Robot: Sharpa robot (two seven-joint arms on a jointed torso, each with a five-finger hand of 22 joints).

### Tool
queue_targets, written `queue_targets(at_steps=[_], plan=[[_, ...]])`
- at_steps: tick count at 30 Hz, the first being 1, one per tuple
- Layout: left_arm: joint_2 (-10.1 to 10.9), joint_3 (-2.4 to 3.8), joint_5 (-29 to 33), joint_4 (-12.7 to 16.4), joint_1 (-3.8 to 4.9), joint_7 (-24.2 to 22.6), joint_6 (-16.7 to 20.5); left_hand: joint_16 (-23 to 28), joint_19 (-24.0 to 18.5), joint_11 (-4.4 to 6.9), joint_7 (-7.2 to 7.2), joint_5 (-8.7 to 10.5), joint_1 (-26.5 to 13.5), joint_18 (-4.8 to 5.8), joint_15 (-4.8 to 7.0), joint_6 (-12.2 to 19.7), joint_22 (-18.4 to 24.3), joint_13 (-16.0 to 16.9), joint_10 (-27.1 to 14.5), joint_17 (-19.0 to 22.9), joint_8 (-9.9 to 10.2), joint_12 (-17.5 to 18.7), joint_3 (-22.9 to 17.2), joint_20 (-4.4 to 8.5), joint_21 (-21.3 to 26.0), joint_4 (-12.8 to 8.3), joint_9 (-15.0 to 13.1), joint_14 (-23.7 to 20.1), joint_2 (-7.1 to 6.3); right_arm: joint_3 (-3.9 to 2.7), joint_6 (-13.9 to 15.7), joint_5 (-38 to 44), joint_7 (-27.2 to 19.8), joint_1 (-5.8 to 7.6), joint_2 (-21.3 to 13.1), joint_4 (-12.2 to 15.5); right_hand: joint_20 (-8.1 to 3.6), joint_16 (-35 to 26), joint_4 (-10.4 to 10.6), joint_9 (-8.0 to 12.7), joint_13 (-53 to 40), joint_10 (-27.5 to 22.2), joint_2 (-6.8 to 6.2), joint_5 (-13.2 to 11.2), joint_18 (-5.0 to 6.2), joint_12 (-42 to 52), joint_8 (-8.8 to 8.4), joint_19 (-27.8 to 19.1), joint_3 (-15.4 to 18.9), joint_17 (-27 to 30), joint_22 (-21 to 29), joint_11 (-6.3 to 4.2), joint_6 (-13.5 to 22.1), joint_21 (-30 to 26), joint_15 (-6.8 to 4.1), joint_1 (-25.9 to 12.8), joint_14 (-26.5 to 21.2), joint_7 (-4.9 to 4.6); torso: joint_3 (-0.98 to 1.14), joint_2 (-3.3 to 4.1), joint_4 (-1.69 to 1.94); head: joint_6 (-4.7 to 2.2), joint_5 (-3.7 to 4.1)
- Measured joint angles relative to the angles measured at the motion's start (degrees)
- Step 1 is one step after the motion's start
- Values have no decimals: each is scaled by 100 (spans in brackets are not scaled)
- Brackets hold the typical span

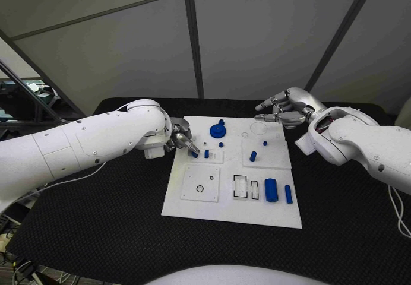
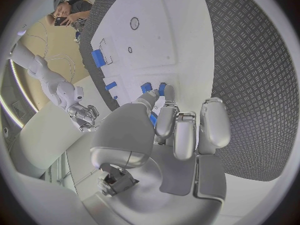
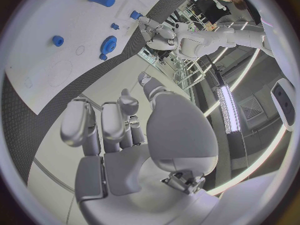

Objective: Assemble the parts on the task board

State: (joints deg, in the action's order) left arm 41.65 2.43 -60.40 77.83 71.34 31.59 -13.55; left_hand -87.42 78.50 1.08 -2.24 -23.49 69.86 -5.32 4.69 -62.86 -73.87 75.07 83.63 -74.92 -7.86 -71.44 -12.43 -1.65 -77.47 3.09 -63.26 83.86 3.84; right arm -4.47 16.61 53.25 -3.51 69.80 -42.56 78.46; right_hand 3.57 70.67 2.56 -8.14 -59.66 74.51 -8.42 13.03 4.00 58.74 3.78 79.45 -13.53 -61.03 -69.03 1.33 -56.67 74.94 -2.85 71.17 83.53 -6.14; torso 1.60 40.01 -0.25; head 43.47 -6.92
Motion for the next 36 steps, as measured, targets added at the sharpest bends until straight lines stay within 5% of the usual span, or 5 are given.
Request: queue_targets(at_steps=[21, 27, 32, 36], plan=[[-188, -69, 2, -221, 18, 5, -82, 0, 21, 26, 49, 75, -359, -1, 11, -53, -14, -2, -13, 0, -68, 0, -335, 21, 0, -191, -179, 31, -29, 0, -7, 0, 1, -1, 0, 1, 0, 0, 0, 0, 1, 0, 0, 0, -1, 0, 0, 0, 0, 2, 0, 0, 0, 0, 0, 0, 0, 0, 3, 0, -4, 24, 15], [-203, -72, 8, -260, 21, -3, -93, 0, 21, 89, 75, 667, -667, 0, 33, -96, -37, -2, 47, 0, -92, 0, -614, 21, 0, -425, -293, 9, -139, 0, -7, 0, 1, -1, -3, 3, 0, 0, 0, 0, 1, 0, 0, 0, 0, 0, 0, 0, 0, 2, 0, 0, 0, 0, 0, 0, 0, 0, 3, -1, -4, 24, 22], [-197, -84, 8, -281, 14, -6, -66, 0, 42, 139, 113, 1476, -959, 0, 94, -133, -54, -2, 36, 0, -91, 0, -259, 42, 0, -38, -349, -8, -282, 0, -7, 0, 1, -1, -8, 5, 0, -25, 0, 0, 1, 0, 0, 0, -1, 0, 0, 0, 0, 2, 5, 0, 0, 0, 0, 0, 0, 0, 3, 0, -4, 11, 25], [-166, -90, -1, -285, 2, -6, -23, 0, 42, 139, 114, 1797, -1069, -1, 96, -133, -54, -2, 36, 0, -92, 0, -32, 41, 0, 219, -379, -10, -394, 0, -7, 0, 2, -1, -13, 7, 0, -29, 0, 1, 1, 0, 0, 0, -1, 0, 0, 0, 0, 3, 7, 0, 0, 0, 0, 0, 0, 0, 0, 0, -3, 0, 26]])
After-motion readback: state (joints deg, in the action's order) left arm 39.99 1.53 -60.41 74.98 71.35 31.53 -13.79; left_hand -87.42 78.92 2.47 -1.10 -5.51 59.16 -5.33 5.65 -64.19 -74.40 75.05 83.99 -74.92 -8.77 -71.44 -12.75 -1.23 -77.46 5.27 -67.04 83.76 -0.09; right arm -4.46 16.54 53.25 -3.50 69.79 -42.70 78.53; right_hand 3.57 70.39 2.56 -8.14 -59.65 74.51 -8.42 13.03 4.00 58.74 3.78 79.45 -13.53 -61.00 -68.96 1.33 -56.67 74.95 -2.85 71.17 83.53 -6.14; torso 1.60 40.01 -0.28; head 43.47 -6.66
